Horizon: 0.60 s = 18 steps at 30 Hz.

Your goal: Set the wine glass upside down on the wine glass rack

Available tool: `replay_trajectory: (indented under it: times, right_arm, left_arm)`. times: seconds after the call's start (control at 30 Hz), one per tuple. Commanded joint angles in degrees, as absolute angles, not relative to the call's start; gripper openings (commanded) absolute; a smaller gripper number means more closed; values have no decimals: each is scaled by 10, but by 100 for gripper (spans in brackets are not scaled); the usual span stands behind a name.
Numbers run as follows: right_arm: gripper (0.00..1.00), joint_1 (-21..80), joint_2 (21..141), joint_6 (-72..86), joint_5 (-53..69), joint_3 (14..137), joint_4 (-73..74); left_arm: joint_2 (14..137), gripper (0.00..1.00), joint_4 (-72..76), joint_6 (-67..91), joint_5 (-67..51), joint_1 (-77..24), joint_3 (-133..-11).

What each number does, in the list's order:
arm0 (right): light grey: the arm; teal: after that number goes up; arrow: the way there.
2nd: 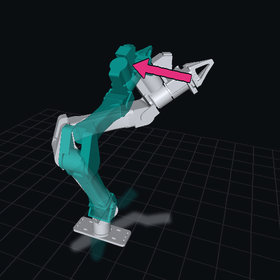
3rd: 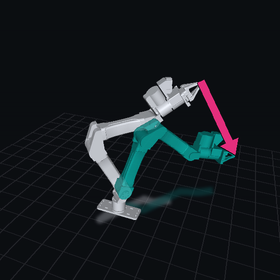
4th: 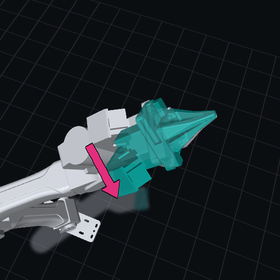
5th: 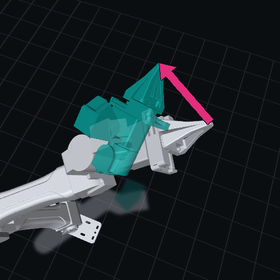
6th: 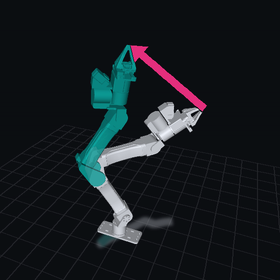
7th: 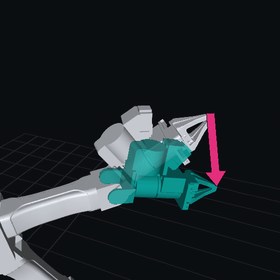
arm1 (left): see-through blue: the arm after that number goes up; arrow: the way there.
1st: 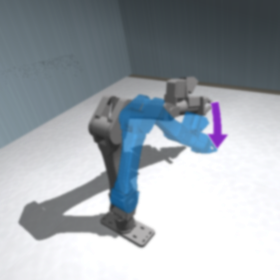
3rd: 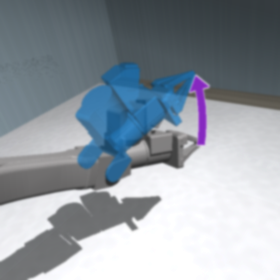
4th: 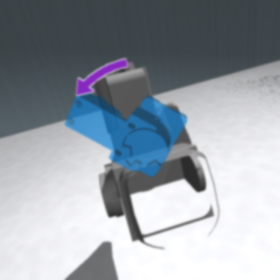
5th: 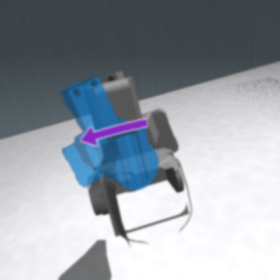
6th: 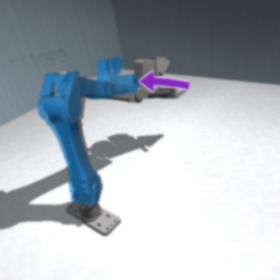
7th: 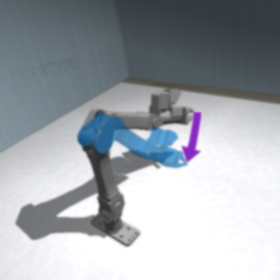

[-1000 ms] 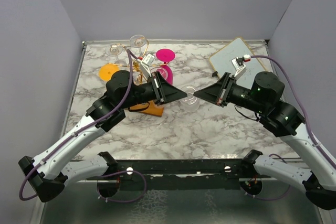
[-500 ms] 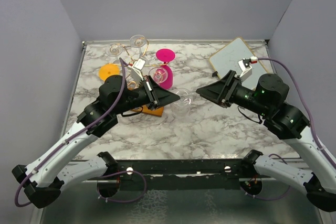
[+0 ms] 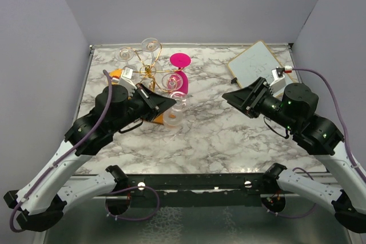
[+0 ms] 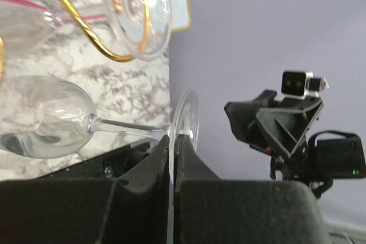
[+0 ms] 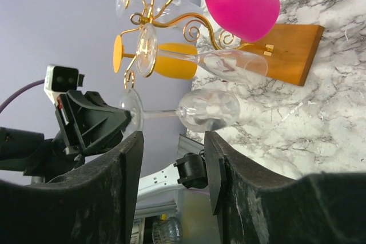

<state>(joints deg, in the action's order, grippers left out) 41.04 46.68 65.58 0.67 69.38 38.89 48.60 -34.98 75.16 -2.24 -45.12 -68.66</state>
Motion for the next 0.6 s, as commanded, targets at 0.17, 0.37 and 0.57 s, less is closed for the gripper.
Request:
replay_trajectory:
  times: [0.17,0.37,0.57]
  right_arm:
    - [45,412,460,664,-23,700,404]
    - [45,412,463,658,-24,704,405]
    - [44,412,461,658,-27,701,406]
  left_arm:
    - [453,0,-418,771,210,-452,-744]
    - [472,0,-389,749,273,-452,-762]
    - [490,0,-346,748,287,-452,-746]
